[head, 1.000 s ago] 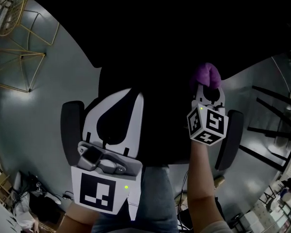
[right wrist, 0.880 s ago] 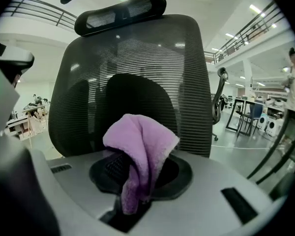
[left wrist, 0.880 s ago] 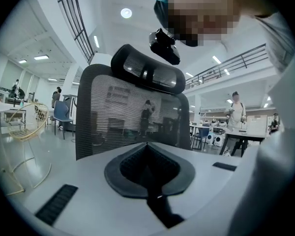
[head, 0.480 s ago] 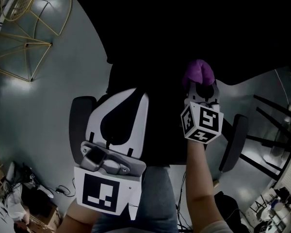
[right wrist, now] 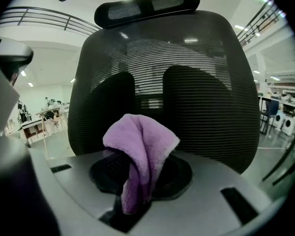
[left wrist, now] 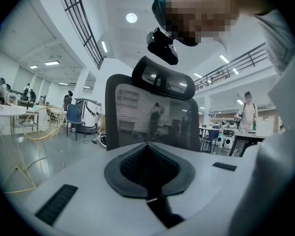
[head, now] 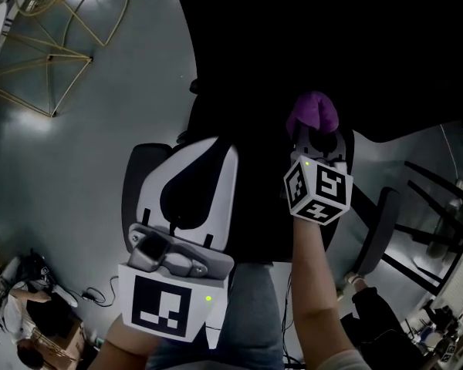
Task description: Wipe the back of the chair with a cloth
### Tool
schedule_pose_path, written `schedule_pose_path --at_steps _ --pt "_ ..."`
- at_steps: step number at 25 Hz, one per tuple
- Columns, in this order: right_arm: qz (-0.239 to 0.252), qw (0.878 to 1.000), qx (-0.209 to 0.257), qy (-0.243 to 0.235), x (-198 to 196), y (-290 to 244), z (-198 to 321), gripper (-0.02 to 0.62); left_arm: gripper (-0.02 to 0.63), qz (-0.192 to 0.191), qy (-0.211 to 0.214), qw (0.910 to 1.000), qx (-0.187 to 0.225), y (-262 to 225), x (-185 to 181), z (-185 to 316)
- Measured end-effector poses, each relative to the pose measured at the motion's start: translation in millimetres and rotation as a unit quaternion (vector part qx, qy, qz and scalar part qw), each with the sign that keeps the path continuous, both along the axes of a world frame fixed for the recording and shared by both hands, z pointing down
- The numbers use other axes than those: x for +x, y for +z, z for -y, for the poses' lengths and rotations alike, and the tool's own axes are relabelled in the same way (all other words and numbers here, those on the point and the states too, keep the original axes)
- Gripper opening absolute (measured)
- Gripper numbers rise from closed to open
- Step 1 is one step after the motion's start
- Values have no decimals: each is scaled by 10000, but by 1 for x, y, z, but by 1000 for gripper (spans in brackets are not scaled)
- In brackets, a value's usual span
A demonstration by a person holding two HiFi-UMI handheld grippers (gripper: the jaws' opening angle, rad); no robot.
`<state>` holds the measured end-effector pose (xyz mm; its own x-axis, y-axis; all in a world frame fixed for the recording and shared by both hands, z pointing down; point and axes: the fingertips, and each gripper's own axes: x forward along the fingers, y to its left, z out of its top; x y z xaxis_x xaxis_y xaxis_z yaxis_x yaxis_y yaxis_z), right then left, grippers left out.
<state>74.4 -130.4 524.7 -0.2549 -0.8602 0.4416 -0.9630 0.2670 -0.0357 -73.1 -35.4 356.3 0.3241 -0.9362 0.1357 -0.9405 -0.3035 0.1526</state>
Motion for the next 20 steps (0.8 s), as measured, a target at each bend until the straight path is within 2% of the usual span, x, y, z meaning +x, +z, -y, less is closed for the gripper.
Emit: schedule_pose_path --at_steps 4,16,20 --pt "94 9999 -18 -40 -14 1 -1 100 12 -19 -82 10000 6 0 -12 -2" --pt "176 9971 -108 -726 -103 8 -13 100 12 -128 -218 9997 30 0 -47 -8" --pt "226 9962 -153 -825 -123 9 -16 100 12 -156 -261 9995 21 0 -56 -10"
